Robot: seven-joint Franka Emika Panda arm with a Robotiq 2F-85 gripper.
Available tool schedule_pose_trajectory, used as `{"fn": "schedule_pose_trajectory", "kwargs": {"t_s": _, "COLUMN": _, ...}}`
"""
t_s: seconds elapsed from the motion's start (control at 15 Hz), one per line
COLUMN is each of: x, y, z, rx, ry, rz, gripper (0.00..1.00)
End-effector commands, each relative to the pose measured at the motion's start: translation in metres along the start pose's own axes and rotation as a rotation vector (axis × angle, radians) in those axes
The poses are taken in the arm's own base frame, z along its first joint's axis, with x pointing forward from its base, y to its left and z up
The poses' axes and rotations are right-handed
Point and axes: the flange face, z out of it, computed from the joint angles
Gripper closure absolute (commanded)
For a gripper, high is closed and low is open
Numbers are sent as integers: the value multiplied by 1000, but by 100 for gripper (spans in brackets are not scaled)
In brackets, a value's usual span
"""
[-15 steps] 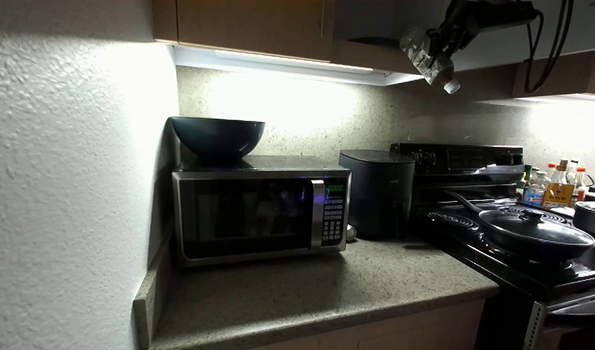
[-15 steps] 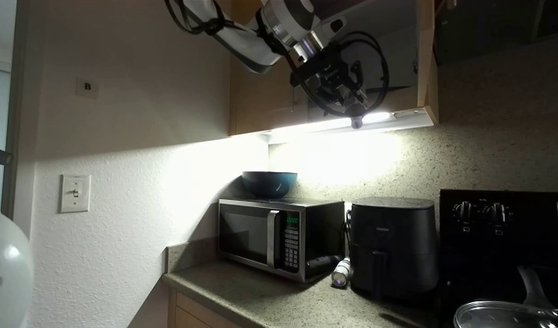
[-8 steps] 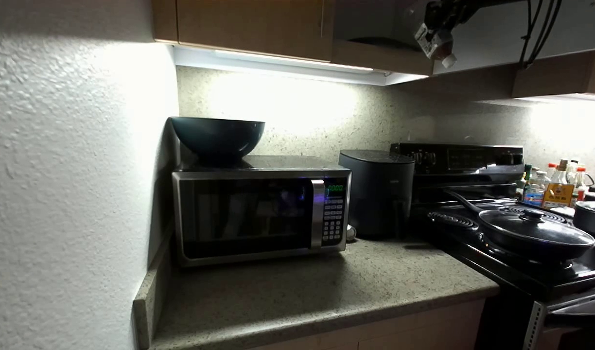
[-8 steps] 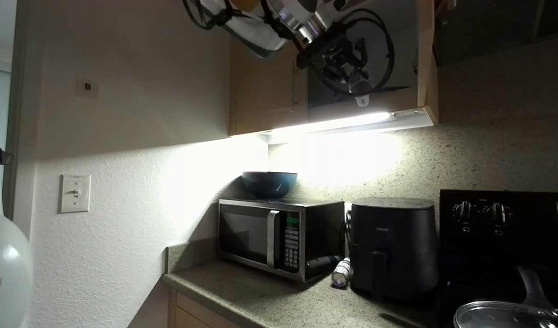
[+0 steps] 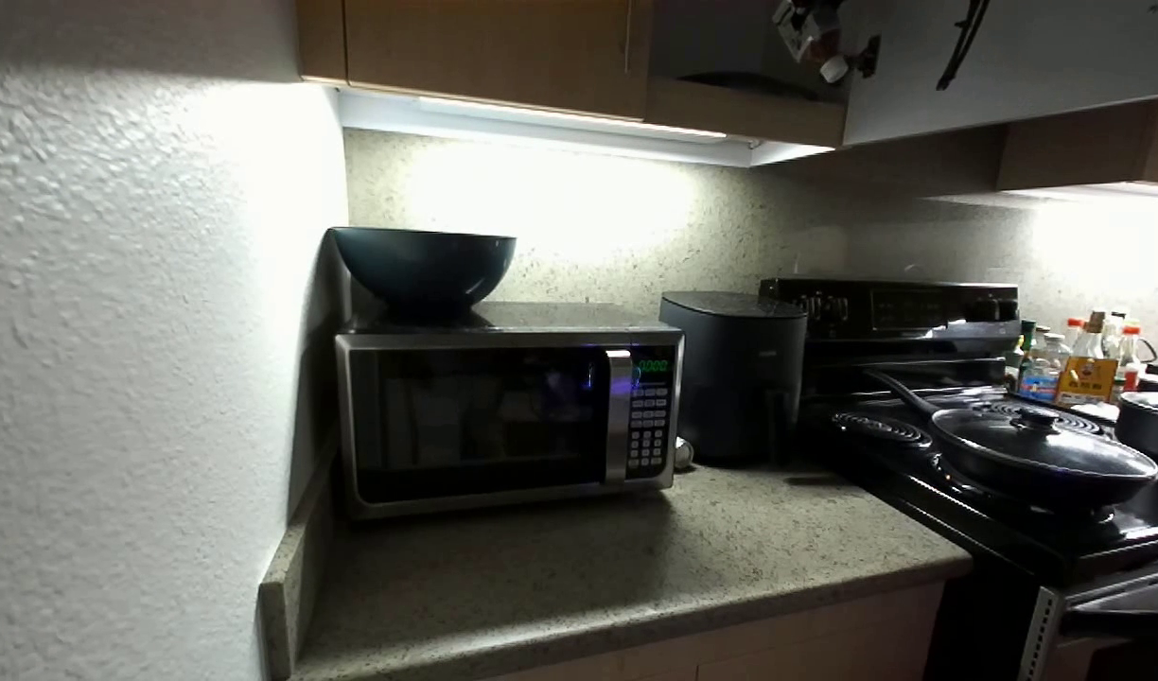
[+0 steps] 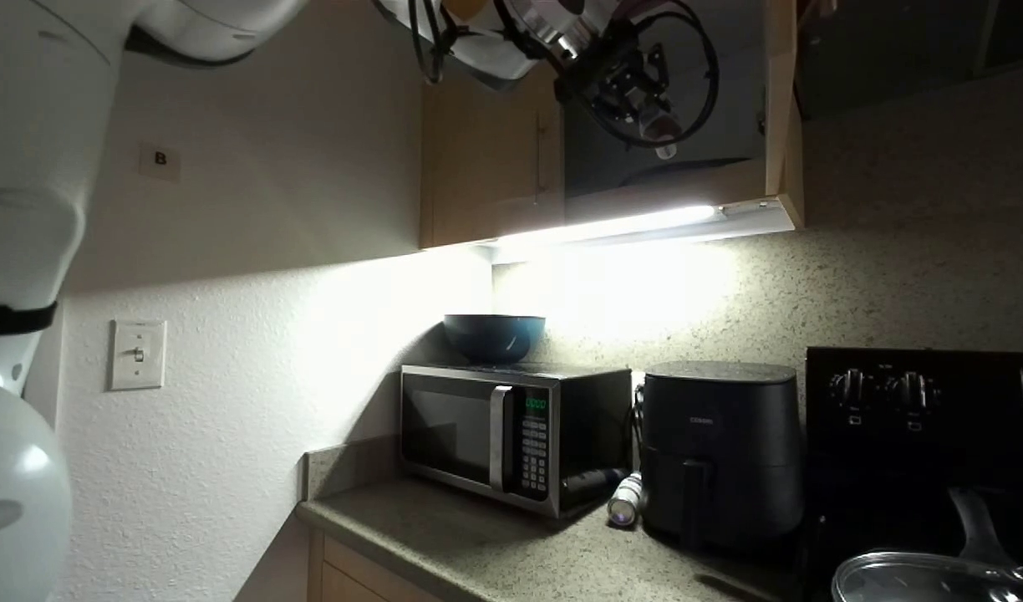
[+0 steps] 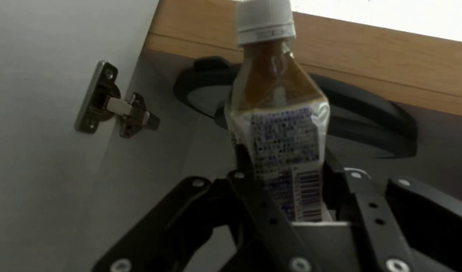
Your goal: Put the bottle in the top cabinet
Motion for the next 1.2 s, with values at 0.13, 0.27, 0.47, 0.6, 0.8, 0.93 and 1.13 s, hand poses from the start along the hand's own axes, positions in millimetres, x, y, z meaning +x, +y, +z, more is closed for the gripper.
{"fn": "schedule_pose_trajectory", "kwargs": {"t_s": 0.13, "x": 0, "y": -5, "z": 8, "rx": 1, "ry": -7, "rz": -3, "gripper": 56}}
{"fn": "schedule_pose_trajectory", "kwargs": {"t_s": 0.27, "x": 0, "y": -3, "z": 7, "rx": -1, "ry": -7, "rz": -2, "gripper": 81}}
{"fn": "schedule_pose_trajectory", "kwargs": {"t_s": 0.47, "x": 13, "y": 3, "z": 7, "rx": -60, "ry": 29, "rz": -18, "gripper": 81}}
{"fn": "schedule_pose_trajectory", "kwargs": {"t_s": 0.6, "x": 25, "y": 10, "z": 5, "rx": -85, "ry": 49, "rz": -53, "gripper": 81}}
{"fn": "schedule_pose_trajectory", "kwargs": {"t_s": 0.8, "x": 39, "y": 12, "z": 5, "rx": -95, "ry": 52, "rz": -106, "gripper": 81}}
{"fn": "schedule_pose_trajectory", "kwargs": {"t_s": 0.93, "x": 45, "y": 11, "z": 7, "rx": -99, "ry": 60, "rz": -124, "gripper": 81}}
{"fn": "schedule_pose_trajectory", "kwargs": {"t_s": 1.13, "x": 41, "y": 9, "z": 9, "rx": -101, "ry": 47, "rz": -104, "gripper": 56}}
